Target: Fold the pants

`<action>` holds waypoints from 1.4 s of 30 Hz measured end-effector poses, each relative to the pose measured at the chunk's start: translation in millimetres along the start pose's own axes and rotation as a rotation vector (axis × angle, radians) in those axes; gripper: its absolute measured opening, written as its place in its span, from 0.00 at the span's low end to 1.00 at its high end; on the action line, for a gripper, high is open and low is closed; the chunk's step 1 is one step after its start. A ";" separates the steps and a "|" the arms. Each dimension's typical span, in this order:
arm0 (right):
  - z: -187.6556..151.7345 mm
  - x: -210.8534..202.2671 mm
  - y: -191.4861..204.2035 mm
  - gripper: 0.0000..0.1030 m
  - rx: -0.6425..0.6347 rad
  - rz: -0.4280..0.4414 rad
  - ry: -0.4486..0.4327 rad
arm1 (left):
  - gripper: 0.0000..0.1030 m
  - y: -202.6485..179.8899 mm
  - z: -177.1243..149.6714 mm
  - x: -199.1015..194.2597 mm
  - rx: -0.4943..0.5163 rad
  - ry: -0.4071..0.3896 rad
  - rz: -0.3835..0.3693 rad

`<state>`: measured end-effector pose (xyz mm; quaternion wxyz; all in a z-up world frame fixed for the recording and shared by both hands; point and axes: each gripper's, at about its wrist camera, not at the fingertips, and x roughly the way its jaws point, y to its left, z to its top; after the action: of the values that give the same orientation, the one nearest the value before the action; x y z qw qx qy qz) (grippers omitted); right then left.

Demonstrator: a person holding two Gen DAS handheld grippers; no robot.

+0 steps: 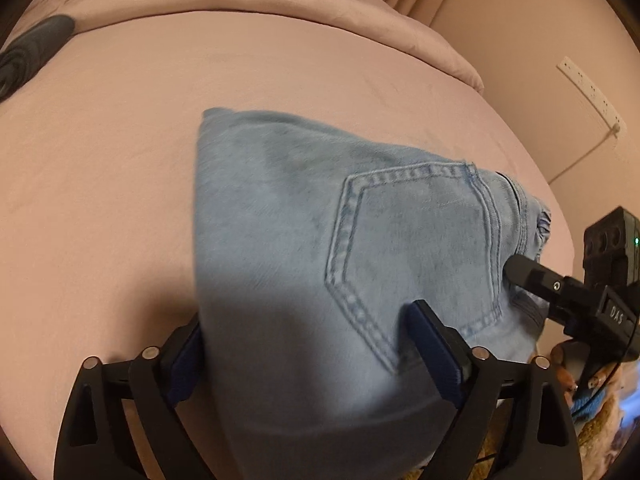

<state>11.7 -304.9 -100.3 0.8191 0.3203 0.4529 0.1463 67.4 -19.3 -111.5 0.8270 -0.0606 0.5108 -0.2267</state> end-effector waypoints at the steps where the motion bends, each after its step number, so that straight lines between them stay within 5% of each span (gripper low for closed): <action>1: 0.8 0.4 -1.0 0.82 -0.003 0.010 0.000 | 0.90 -0.7 1.0 1.0 0.011 -0.002 -0.002; 7: 5.8 8.8 0.8 0.80 -0.033 0.042 -0.009 | 0.87 6.8 2.8 -1.9 -0.011 0.011 -0.027; 12: -2.7 6.3 11.5 0.60 -0.043 0.020 -0.051 | 0.54 -3.9 -4.4 -14.4 0.001 -0.032 -0.008; 17: -5.6 -4.8 28.6 0.48 -0.083 -0.031 -0.103 | 0.34 -3.1 -7.2 -30.3 -0.045 -0.067 0.003; 23: -0.1 -20.5 45.8 0.43 -0.106 -0.007 -0.159 | 0.33 -1.3 -5.1 -55.4 -0.070 -0.101 -0.073; 31: 19.5 -26.5 70.2 0.43 -0.149 0.032 -0.202 | 0.33 5.5 12.7 -98.0 -0.045 -0.186 -0.053; 36: 39.6 -9.9 85.7 0.43 -0.184 0.021 -0.210 | 0.33 18.9 32.3 -85.8 -0.056 -0.185 -0.007; 42: 45.8 31.0 75.1 0.43 -0.147 -0.012 -0.122 | 0.33 31.9 45.1 -43.0 -0.087 -0.085 0.057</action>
<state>70.8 -250.0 -53.3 0.8673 0.2650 0.3921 0.1546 100.6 21.9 -65.7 0.8507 -0.0914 0.4861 -0.1778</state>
